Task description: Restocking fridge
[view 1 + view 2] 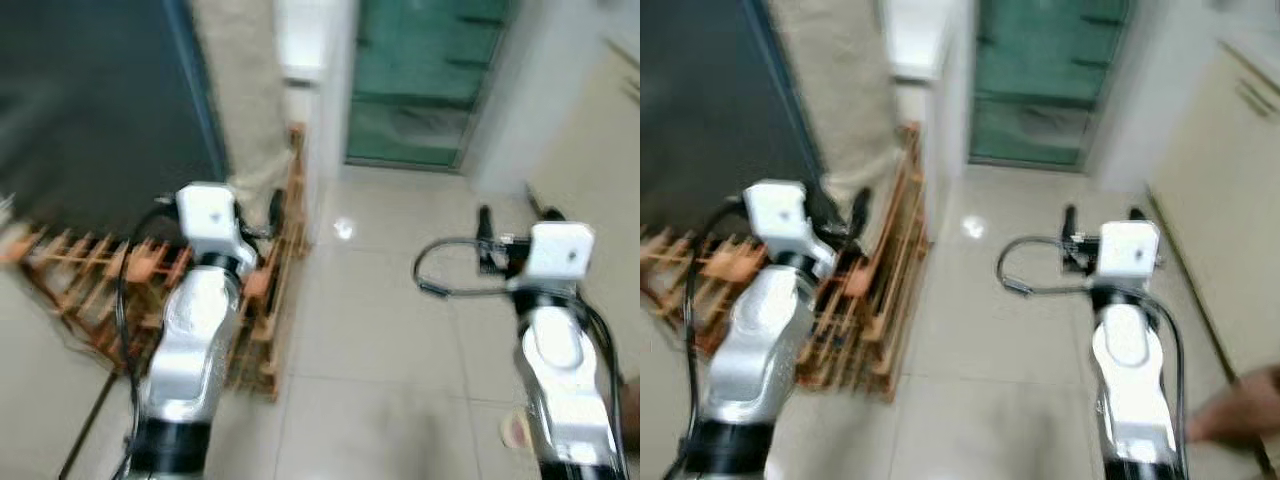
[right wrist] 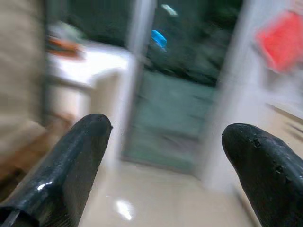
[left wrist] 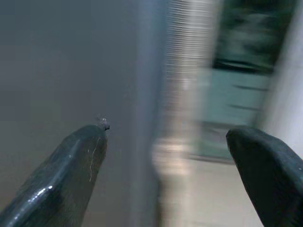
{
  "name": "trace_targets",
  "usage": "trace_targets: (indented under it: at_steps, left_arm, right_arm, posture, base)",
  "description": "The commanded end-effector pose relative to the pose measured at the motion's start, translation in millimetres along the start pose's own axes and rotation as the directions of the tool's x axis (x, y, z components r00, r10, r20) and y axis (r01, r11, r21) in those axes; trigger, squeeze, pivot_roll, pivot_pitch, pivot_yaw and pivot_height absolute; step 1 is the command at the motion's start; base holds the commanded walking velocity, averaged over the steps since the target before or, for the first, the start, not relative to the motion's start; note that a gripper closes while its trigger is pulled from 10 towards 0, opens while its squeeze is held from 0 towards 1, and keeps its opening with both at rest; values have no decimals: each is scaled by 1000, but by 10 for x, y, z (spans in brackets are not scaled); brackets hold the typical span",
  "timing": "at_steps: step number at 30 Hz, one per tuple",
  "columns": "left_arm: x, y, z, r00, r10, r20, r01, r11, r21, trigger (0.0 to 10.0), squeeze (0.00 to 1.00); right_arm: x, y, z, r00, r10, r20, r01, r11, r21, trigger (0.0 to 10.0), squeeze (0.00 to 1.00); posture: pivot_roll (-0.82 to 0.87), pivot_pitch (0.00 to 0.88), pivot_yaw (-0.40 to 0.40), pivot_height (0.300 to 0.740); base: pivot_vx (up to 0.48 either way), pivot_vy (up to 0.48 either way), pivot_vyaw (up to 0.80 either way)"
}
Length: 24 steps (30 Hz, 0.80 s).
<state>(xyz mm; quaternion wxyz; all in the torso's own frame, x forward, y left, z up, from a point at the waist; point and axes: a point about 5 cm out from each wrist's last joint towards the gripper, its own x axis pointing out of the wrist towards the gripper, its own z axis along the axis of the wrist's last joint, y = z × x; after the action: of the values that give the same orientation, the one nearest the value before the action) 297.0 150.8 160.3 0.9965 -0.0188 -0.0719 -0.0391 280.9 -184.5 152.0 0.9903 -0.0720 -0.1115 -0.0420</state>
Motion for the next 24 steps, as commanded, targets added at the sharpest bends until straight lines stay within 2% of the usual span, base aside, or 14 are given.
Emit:
trace_targets:
  at_steps: [1, 7, 16, 21, 24]
  left_arm:
    - [14, -10, -12, 1000, 10, -11, -10, 1000, -12, 10000, 0]
    - [85, -9, 34, 1000, 12, 0, -12, 1000, -12, 10000, 0]
    - [154, -99, 45, 998, -58, 1, 58, 998, -10, 10000, 0]
    - [185, -93, 37, 998, -69, -6, 69, 998, 2, 10000, 0]
    - [223, -91, 51, 997, -73, -2, 73, 997, 4, 10000, 0]
  right_arm:
    - [-49, -7, -39, 1000, 11, -13, -11, 1000, -9, 10000, 0]
    - [-37, 19, -59, 1000, 24, -18, -24, 1000, -5, 10000, 0]
    - [-28, 7, -71, 1000, -9, -17, 9, 1000, 10, 10000, 0]
    - [-33, 4, -77, 1000, -11, -21, 11, 1000, 0, 10000, 0]
    - [-48, 7, -96, 1000, -7, -29, 7, 1000, 2, 10000, 0]
  posture:
    - [-78, 0, -11, 740]
    - [-76, 0, -11, 740]
    - [-81, 0, 0, 740]
    - [-85, 0, 2, 740]
    - [-89, 0, 4, 740]
  base:
    - [0, 0, 0]
    - [0, 0, 659]
    - [0, 0, 0]
    - [0, 0, 0]
    - [0, 0, -750]
